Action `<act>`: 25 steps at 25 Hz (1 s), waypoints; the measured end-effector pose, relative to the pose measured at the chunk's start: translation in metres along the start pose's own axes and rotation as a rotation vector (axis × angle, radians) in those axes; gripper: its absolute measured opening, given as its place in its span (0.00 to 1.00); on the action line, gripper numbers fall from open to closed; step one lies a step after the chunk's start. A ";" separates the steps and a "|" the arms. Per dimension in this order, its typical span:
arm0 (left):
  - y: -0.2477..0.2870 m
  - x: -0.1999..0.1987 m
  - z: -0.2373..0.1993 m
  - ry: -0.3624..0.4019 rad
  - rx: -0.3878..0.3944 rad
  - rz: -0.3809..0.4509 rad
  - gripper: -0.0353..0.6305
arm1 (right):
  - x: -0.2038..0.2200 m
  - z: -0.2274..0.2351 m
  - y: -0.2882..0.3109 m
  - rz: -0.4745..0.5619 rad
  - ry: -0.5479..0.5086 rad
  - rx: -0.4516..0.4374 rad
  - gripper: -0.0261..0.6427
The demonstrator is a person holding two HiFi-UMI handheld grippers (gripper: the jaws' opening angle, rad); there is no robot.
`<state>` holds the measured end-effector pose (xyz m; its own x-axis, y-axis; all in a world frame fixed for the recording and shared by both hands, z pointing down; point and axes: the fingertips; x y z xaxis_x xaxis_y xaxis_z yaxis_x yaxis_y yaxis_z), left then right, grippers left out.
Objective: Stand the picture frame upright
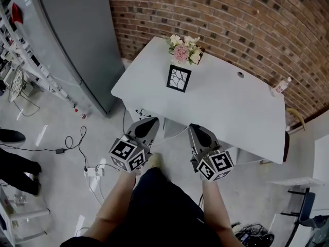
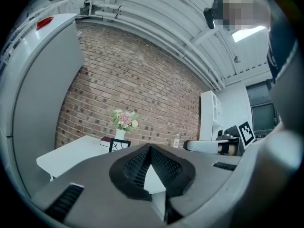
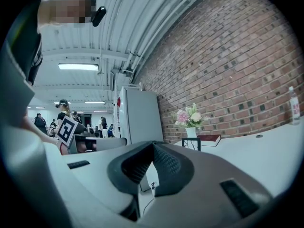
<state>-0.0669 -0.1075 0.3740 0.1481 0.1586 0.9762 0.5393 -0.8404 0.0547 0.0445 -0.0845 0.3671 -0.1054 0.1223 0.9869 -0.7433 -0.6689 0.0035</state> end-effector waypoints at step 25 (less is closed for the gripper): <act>-0.042 -0.005 0.020 0.020 -0.014 0.012 0.05 | 0.001 -0.046 -0.022 0.000 -0.021 -0.029 0.04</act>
<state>-0.0743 -0.0627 0.3623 0.1378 0.1385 0.9807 0.5262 -0.8491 0.0460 0.0305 -0.0365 0.3604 -0.0919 0.1070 0.9900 -0.7621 -0.6475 -0.0008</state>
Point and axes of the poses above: the fingertips, and each gripper's own axes: y forward along the fingers, z to its right, x out of its underside, and after that the axes turned 13 degrees about -x, right-handed
